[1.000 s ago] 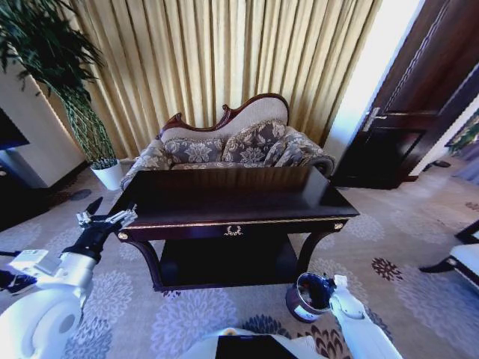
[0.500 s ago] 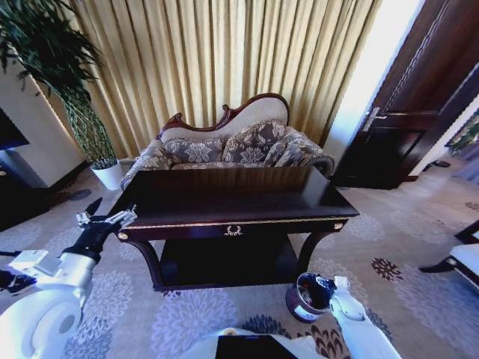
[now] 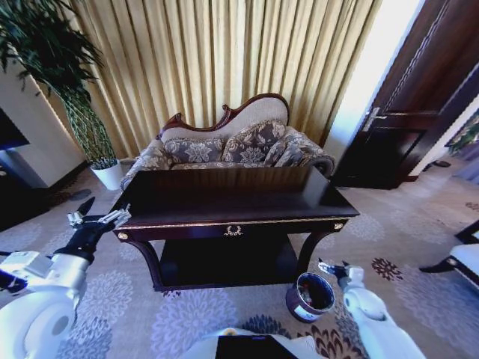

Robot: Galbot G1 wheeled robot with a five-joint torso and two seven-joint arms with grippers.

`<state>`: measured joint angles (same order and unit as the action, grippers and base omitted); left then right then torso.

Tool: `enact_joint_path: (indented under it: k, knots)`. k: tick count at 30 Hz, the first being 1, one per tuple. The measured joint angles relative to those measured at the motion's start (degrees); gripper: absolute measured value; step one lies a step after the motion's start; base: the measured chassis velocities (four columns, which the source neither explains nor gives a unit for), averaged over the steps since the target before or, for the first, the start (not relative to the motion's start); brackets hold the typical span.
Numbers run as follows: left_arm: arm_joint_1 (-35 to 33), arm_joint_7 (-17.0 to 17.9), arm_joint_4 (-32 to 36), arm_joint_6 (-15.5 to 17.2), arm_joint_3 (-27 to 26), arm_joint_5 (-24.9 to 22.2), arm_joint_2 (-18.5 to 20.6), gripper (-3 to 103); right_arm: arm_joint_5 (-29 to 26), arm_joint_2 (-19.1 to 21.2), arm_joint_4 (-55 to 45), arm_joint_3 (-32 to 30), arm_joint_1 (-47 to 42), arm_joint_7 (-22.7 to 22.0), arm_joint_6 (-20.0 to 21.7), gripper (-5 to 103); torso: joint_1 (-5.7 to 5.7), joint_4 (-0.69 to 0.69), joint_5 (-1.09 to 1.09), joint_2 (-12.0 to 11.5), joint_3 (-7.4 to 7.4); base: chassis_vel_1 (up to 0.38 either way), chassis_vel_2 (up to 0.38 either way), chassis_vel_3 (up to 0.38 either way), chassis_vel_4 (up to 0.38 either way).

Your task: Move to the front of the table and place the trash on the table into the trash bin.

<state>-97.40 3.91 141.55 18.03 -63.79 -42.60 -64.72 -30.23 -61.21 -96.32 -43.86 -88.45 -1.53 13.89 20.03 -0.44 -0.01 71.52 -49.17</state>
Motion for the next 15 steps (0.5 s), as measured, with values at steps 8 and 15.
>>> enact_joint_path:
  k: [8, 15]
  knots:
    - [0.19, -0.04, -0.51, -0.15, -0.37, 0.07, -0.18, 100, -5.26, 0.25, -20.02, -3.29, -6.96, 1.42, -2.92, 100, 0.0, 0.01, -0.01, 0.0, 0.0, 0.0, 0.0, 0.0, 0.0]
    - [-0.47, -0.13, -0.04, -0.16, 0.34, 0.93, -0.98, 100, -5.98, -0.82, -34.37, 1.65, -3.88, -0.54, -2.02, 100, 0.0, 0.04, -0.02, 0.0, 0.0, 0.0, 0.0, 0.0, 0.0]
